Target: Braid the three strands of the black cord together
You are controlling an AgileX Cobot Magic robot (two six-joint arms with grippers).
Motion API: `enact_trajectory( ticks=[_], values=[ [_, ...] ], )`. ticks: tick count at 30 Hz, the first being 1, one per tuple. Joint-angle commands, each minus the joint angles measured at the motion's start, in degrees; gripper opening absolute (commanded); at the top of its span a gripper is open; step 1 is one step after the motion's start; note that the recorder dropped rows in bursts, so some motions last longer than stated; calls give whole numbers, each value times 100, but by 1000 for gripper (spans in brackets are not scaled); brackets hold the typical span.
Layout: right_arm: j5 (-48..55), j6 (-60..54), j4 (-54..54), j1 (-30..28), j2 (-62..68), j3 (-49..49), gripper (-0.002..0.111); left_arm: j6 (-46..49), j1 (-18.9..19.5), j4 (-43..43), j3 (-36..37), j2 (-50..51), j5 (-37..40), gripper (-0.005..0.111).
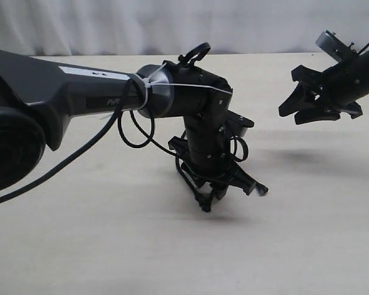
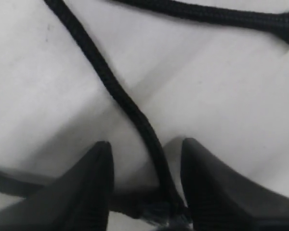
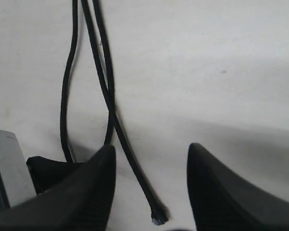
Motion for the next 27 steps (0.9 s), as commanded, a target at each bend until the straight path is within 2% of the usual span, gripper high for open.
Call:
enact_trajectory(
  ticks=[1, 2, 3, 9, 12, 16, 20, 25, 27],
  values=[
    [30, -215, 64, 0, -53, 17, 45, -45, -7, 90, -38, 142, 182, 17],
    [30, -215, 64, 0, -53, 17, 45, -45, -7, 79, -38, 142, 206, 5],
    [17, -216, 64, 0, -53, 17, 45, -5, -7, 19, -38, 142, 211, 0],
    [30, -242, 64, 0, -53, 17, 45, 406, -7, -1271, -452, 119, 288, 0],
    [30, -255, 64, 0, -53, 17, 45, 492, -7, -1311, -821, 107, 636, 0],
    [30, -267, 64, 0, -53, 17, 45, 492, -7, -607, -1204, -10, 1127, 0],
    [30, -310, 64, 0, -53, 17, 45, 469, -7, 422, -1265, -190, 1485, 0],
    [30, -310, 64, 0, -53, 17, 45, 261, 6, 1862, -1195, -201, 1485, 0],
    [60, -369, 64, 0, -53, 17, 45, 124, 24, 2112, -1184, -201, 1485, 0]
  ],
)
